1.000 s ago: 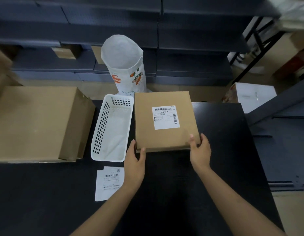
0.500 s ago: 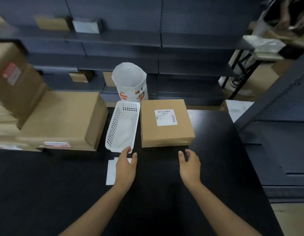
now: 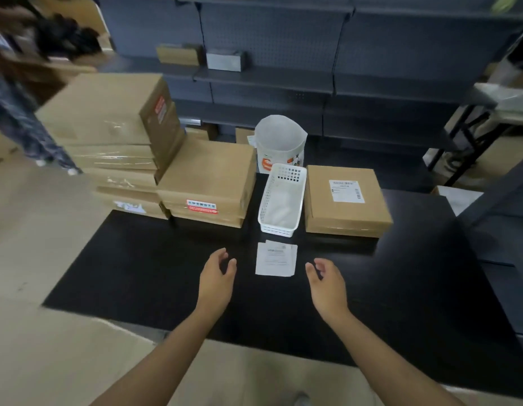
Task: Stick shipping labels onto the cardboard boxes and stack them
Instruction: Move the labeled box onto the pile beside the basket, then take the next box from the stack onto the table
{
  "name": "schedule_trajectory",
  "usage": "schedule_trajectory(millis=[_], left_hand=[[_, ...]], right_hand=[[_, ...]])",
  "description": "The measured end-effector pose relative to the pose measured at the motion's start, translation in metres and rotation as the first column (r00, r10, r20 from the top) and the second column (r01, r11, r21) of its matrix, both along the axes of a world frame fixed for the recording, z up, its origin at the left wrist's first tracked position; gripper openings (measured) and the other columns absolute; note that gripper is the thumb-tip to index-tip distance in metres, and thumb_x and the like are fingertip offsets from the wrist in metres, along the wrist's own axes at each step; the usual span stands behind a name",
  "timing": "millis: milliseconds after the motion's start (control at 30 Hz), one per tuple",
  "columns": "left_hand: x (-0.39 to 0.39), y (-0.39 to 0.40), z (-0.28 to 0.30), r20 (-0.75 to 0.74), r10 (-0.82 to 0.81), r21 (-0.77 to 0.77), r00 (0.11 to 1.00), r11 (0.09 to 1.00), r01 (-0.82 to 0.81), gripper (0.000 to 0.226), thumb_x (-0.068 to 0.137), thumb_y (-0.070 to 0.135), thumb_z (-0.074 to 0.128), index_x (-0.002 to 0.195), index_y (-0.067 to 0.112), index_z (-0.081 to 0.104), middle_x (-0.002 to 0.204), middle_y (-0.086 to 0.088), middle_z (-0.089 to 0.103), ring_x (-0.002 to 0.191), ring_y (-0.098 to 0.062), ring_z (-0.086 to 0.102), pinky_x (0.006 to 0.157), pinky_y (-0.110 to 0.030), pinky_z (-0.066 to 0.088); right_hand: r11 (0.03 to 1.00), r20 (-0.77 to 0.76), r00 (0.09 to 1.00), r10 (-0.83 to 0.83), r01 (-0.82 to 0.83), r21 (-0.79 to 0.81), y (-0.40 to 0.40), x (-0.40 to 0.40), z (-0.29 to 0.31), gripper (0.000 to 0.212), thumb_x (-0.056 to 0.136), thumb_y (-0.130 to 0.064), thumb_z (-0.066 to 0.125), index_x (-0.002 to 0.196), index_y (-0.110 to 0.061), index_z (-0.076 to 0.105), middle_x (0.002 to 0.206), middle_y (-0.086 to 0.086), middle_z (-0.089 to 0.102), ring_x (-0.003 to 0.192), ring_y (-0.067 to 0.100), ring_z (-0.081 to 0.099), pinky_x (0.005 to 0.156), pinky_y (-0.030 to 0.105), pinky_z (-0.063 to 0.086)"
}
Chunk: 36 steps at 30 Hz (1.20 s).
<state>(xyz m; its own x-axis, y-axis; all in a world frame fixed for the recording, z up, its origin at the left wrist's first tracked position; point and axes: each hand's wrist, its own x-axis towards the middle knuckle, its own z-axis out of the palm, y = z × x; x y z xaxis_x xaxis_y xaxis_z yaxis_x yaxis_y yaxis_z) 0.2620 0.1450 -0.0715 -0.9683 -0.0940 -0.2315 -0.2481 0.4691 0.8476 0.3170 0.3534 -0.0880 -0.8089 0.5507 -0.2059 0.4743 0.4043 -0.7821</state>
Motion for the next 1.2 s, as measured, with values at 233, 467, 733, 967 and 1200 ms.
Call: schedule_trajectory(millis=[233, 467, 733, 967, 1200], left_hand=[[-0.002, -0.136, 0.005, -0.085, -0.354, -0.334, 0.931, 0.891, 0.308, 0.051, 0.097, 0.031, 0.051, 0.145, 0.018, 0.036, 0.145, 0.001, 0.043, 0.134, -0.014, 0.039, 0.112, -0.032, 0.033], [-0.037, -0.242, 0.018, 0.102, -0.706, -0.782, 0.701, 0.379, 0.495, 0.053, 0.098, 0.026, 0.044, 0.147, 0.013, 0.030, 0.148, -0.005, 0.039, 0.137, -0.021, 0.035, 0.114, -0.033, 0.026], [-0.082, -0.250, 0.007, 0.226, -0.725, -0.839, 0.651, 0.195, 0.507, 0.045, 0.097, 0.029, 0.043, 0.139, 0.012, 0.039, 0.135, -0.006, 0.049, 0.123, -0.023, 0.047, 0.103, -0.036, 0.038], [-0.146, -0.218, 0.026, 0.152, -0.723, -0.857, 0.674, 0.244, 0.454, 0.045, 0.097, 0.032, 0.045, 0.137, 0.013, 0.041, 0.133, -0.007, 0.049, 0.123, -0.024, 0.046, 0.104, -0.036, 0.037], [-0.215, -0.185, 0.033, 0.031, -0.743, -0.829, 0.669, 0.355, 0.432, 0.046, 0.095, 0.026, 0.048, 0.138, 0.012, 0.039, 0.137, -0.008, 0.045, 0.126, -0.025, 0.042, 0.105, -0.037, 0.036]], right_hand=[[0.972, 0.027, 0.986, 0.166, -0.168, 0.164, -0.120, -0.003, 0.009, 0.039, 0.095, -0.033, 0.056, 0.130, -0.016, 0.052, 0.129, 0.003, 0.055, 0.116, 0.019, 0.053, 0.100, 0.037, 0.047], [0.661, 0.267, 0.839, 0.473, -0.539, 0.522, -0.219, -0.024, 0.019, 0.042, 0.095, -0.031, 0.052, 0.135, -0.020, 0.047, 0.134, 0.000, 0.051, 0.123, 0.018, 0.045, 0.103, 0.030, 0.037], [0.524, 0.422, 0.751, 0.508, -0.658, 0.541, -0.235, -0.066, 0.018, 0.041, 0.096, -0.026, 0.051, 0.135, -0.019, 0.046, 0.132, 0.002, 0.050, 0.121, 0.020, 0.045, 0.103, 0.031, 0.039], [0.576, 0.370, 0.799, 0.473, -0.599, 0.556, -0.212, -0.121, 0.033, 0.039, 0.094, -0.026, 0.052, 0.132, -0.019, 0.048, 0.130, 0.003, 0.051, 0.119, 0.020, 0.046, 0.100, 0.032, 0.041], [0.627, 0.314, 0.869, 0.382, -0.493, 0.603, -0.190, -0.184, 0.032, 0.039, 0.092, -0.024, 0.051, 0.130, -0.016, 0.052, 0.130, 0.002, 0.051, 0.118, 0.020, 0.046, 0.099, 0.030, 0.038]])
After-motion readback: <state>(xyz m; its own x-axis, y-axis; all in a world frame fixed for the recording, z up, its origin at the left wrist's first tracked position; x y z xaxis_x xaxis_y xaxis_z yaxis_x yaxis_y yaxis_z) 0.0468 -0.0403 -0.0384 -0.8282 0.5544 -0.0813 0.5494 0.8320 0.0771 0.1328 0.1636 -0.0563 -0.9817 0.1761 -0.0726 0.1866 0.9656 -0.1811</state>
